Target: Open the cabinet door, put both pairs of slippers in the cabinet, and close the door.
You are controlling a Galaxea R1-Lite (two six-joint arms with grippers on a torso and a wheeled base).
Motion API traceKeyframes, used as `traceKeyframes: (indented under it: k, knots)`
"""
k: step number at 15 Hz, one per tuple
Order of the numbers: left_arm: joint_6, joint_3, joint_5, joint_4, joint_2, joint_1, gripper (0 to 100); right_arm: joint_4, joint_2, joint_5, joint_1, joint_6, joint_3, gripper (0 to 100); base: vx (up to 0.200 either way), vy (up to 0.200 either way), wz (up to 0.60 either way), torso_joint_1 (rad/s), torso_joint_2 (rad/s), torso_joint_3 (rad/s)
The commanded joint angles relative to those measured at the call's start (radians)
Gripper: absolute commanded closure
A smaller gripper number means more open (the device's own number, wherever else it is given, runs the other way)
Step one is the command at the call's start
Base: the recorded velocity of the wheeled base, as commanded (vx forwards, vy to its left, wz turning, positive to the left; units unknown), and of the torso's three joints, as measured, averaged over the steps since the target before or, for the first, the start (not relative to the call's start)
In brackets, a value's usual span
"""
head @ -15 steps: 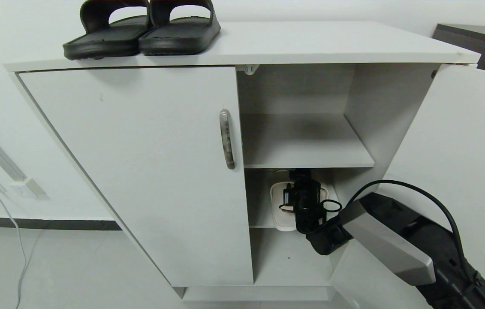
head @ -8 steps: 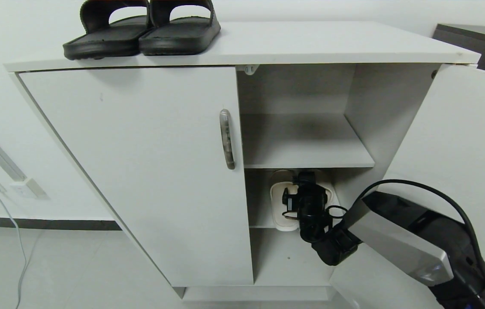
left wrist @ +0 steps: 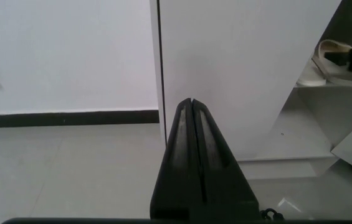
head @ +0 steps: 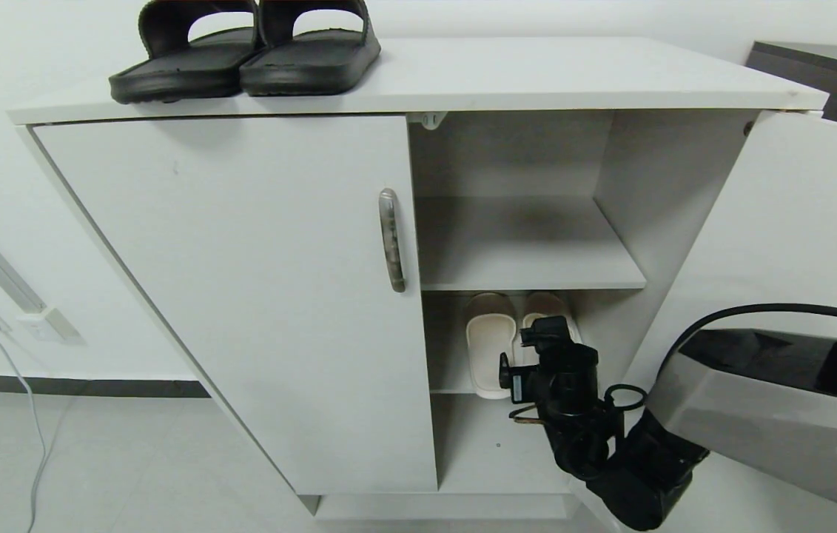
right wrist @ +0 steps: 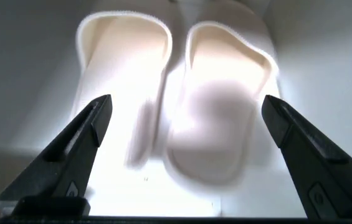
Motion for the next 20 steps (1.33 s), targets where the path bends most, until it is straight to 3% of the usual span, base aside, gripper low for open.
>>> traceKeyframes:
  k: [1,6,14,20]
  knots:
    - [0.0,0.0,0.001,0.001,0.001,0.0,100,-0.025,-0.068,-0.006,0.024,0.007,0.075,0,0.0,0.0,0.0,0.0,0.0,0.0]
    - [-0.002,0.0,-0.001,0.001,0.001,0.0,100,-0.026,-0.056,-0.006,0.029,0.007,0.086,0,0.0,0.0,0.0,0.0,0.0,0.0]
    - [-0.003,-0.002,-0.001,0.001,0.001,0.0,100,-0.028,-0.054,-0.006,0.029,0.007,0.089,0,-0.2,0.0,0.0,0.003,0.0,0.0]
    - [-0.003,-0.002,0.001,0.001,0.001,0.0,100,-0.028,-0.057,-0.008,0.03,0.004,0.091,0,0.0,0.0,0.0,0.0,0.0,0.0]
